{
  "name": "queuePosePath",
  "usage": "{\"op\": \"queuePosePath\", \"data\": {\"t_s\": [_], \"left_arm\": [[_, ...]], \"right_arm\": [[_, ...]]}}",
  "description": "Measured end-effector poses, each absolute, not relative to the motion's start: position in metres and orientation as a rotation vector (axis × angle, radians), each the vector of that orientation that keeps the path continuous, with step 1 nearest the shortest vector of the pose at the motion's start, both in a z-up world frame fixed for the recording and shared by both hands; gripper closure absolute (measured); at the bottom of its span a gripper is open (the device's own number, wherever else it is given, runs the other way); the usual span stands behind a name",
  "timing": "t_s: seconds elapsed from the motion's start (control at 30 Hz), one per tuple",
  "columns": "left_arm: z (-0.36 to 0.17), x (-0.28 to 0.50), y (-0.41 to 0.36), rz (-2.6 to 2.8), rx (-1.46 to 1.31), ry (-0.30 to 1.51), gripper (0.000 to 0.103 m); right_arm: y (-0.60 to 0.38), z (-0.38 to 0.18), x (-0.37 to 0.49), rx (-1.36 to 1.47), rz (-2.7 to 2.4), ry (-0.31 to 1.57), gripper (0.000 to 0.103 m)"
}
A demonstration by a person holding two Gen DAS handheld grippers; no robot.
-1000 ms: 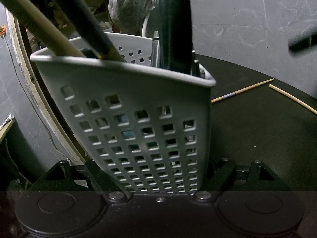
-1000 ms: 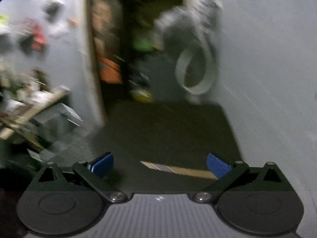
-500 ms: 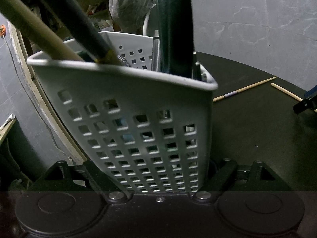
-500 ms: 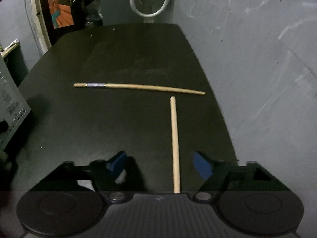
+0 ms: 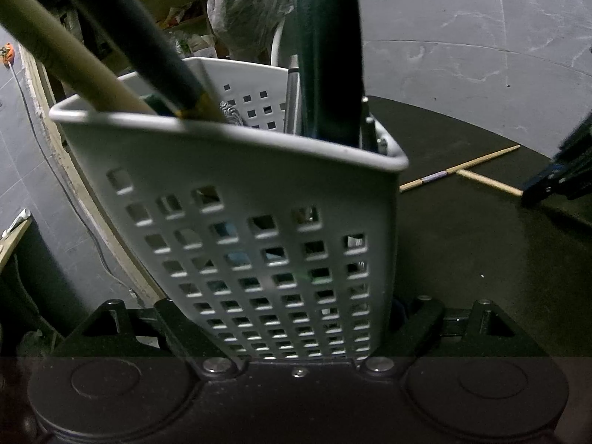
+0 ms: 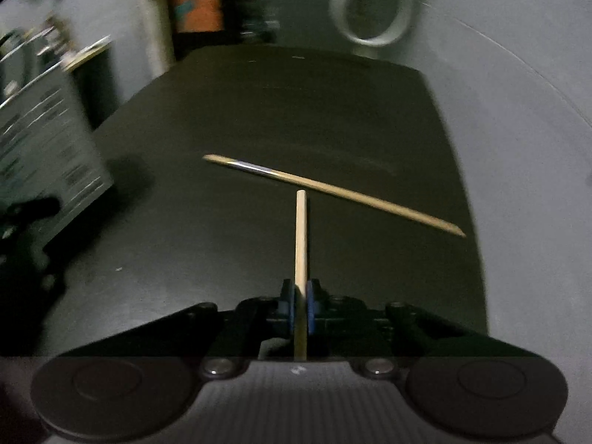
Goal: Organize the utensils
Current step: 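Move the right tool back over the chopsticks on the table, then grasp a wooden chopstick with the right tool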
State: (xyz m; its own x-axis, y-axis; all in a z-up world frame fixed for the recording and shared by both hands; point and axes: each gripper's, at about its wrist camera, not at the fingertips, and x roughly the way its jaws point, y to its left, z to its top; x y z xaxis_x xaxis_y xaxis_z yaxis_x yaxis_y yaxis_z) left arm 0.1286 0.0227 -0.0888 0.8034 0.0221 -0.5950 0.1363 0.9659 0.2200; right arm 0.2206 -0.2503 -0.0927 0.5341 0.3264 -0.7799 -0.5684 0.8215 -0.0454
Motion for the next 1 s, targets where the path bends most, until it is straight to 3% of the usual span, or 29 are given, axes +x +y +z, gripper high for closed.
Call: {"op": "queuePosePath", "data": {"t_s": [0.53,0.63,0.7,1.0], "left_arm": [[-0.089,0.127,0.021,-0.056,0.258,0.636,0.016],[-0.089,0.127,0.021,-0.055,0.258,0.637,0.016],[-0.089,0.127,0.021,-0.055,0.259,0.637,0.016],[-0.09,0.126,0.021,-0.054,0.261,0.638,0.016]], "right_arm": [[-0.184,-0.097,0.26,-0.635,0.795,0.725,0.093],[-0.188,-0.096,0.258,-0.626,0.796,0.724,0.087],[-0.19,-0.093,0.257,-0.611,0.789,0.72,0.077],[-0.195,-0.077,0.265,-0.538,0.746,0.683,0.049]]}}
